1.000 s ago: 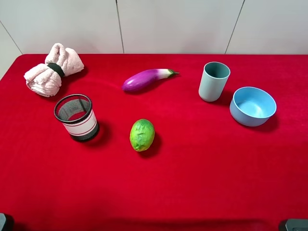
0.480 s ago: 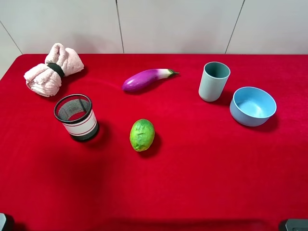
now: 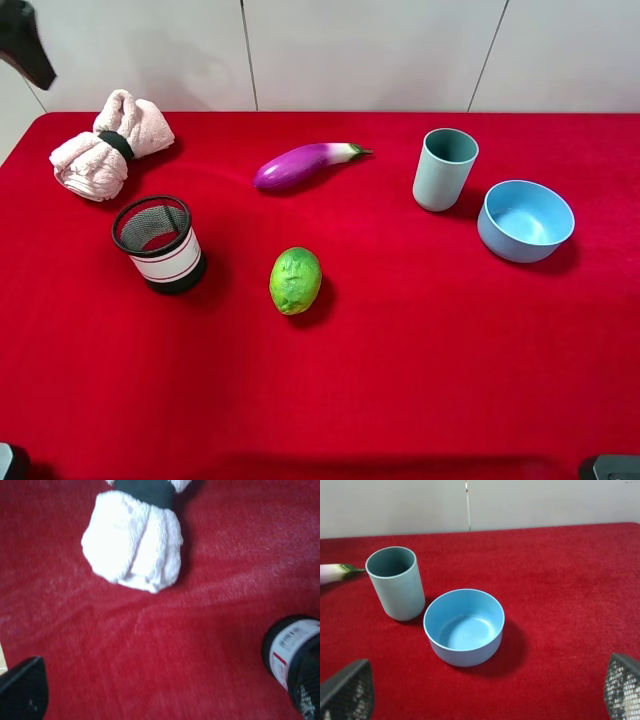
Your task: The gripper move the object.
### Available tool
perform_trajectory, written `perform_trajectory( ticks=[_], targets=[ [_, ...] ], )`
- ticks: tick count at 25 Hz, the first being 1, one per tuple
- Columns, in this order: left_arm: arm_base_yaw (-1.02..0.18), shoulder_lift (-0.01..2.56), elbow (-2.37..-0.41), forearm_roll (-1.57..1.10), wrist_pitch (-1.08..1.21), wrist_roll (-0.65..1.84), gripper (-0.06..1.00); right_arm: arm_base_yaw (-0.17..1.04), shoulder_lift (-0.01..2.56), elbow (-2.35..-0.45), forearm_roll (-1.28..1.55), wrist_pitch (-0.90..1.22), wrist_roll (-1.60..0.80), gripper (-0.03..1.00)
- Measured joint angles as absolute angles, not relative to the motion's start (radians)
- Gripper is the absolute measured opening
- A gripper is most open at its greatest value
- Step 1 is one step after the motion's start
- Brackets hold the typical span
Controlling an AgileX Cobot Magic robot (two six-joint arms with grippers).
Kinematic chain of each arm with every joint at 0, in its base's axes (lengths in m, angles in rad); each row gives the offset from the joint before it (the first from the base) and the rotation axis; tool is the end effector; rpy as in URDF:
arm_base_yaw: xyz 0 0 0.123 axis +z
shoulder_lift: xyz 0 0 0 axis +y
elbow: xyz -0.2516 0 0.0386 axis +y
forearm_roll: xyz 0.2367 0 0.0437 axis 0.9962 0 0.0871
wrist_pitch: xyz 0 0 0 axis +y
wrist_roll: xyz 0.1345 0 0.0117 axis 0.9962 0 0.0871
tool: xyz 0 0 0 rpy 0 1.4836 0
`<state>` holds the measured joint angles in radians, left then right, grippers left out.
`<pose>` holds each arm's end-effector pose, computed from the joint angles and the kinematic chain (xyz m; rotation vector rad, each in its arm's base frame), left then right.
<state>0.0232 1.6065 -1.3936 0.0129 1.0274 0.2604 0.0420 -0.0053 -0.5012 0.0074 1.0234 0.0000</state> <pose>0.3427 0.0094 0.2423 0.3287 2.7083 0.0985 0.0566 0.0032 0.2570 -0.0422 2.0002 0.0358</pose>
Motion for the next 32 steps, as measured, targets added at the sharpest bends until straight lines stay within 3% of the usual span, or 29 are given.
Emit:
perform_trajectory(
  ticks=[15, 32],
  targets=[
    [0.023, 1.964, -1.615, 0.010, 0.996, 0.375, 0.99, 0.042, -0.005, -0.501, 0.007, 1.023, 0.000, 0.69],
    [0.023, 2.190, -1.637, 0.011, 0.778, 0.428, 0.99, 0.042, -0.005, -0.501, 0.007, 1.023, 0.000, 0.69]
  ],
)
